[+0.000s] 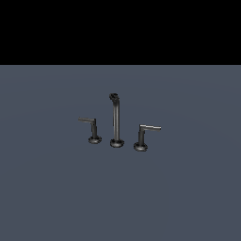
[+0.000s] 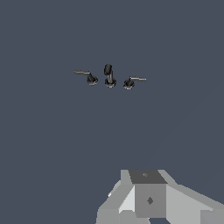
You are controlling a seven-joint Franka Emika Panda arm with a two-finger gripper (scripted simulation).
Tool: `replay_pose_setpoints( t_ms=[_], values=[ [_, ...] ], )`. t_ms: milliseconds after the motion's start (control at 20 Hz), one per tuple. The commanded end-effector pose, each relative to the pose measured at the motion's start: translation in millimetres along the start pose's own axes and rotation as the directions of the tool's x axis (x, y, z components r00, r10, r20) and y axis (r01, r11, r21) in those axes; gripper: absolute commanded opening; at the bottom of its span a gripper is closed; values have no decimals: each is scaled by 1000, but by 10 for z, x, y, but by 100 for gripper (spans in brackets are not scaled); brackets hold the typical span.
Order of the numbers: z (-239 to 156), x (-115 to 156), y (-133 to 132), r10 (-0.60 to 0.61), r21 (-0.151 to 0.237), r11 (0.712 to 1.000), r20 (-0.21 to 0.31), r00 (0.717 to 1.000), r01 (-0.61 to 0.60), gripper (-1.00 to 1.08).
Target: Turn on the faucet by rotating a designated handle.
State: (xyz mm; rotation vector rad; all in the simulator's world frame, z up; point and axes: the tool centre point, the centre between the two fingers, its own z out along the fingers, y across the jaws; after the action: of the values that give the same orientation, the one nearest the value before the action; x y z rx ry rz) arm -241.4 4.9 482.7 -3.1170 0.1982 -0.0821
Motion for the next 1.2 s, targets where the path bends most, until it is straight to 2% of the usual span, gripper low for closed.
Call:
replay_pose_setpoints(
  t_ms=[0, 300, 550, 850, 1150],
  values=[
    [100, 60, -29, 41, -1, 999, 1, 999, -41, -100],
    [433, 271, -108, 178, -6, 984, 2, 984, -178, -100],
    [759, 488, -156, 309, -10, 951, 3, 951, -309, -100],
    [1153, 757, -173, 459, -15, 888, 4, 888, -459, -100],
    [1544, 1025, -144, 596, -20, 803, 3, 803, -596, -100]
  ],
)
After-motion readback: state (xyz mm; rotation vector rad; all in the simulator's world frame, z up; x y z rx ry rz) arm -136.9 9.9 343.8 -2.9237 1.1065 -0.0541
